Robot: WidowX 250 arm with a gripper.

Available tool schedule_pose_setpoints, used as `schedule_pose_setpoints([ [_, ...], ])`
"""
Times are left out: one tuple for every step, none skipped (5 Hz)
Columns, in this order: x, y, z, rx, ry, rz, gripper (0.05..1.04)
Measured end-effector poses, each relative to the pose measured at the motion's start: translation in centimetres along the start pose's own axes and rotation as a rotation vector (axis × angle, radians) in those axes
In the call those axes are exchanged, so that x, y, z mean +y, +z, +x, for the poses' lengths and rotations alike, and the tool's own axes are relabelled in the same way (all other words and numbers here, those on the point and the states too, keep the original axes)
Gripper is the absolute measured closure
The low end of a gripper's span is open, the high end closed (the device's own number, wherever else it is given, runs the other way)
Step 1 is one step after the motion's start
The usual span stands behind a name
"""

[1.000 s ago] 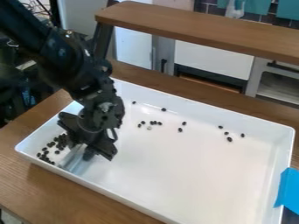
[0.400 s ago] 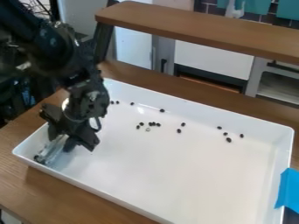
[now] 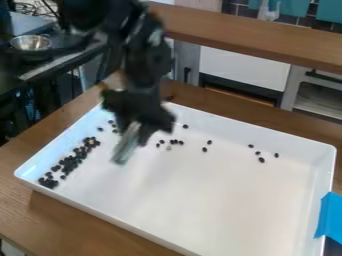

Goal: Sweep into pile

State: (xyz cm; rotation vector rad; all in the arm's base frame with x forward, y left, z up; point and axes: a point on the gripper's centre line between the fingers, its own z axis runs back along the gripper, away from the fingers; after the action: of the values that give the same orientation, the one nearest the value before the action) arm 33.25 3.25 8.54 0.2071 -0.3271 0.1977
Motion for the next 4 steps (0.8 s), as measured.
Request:
schedule_pose_setpoints([
  [-5.5,0.3,1.7,0.022,0.002,-0.058,0.698],
  [-10.8,0.4,2.7,0.055,-0.003,-0.085,0.698],
  [-14.9,0.8,2.8,0.076,-0.04,-0.089,0.698],
  [-17.2,0.0,2.6,0.078,-0.064,-0.067,0.698],
])
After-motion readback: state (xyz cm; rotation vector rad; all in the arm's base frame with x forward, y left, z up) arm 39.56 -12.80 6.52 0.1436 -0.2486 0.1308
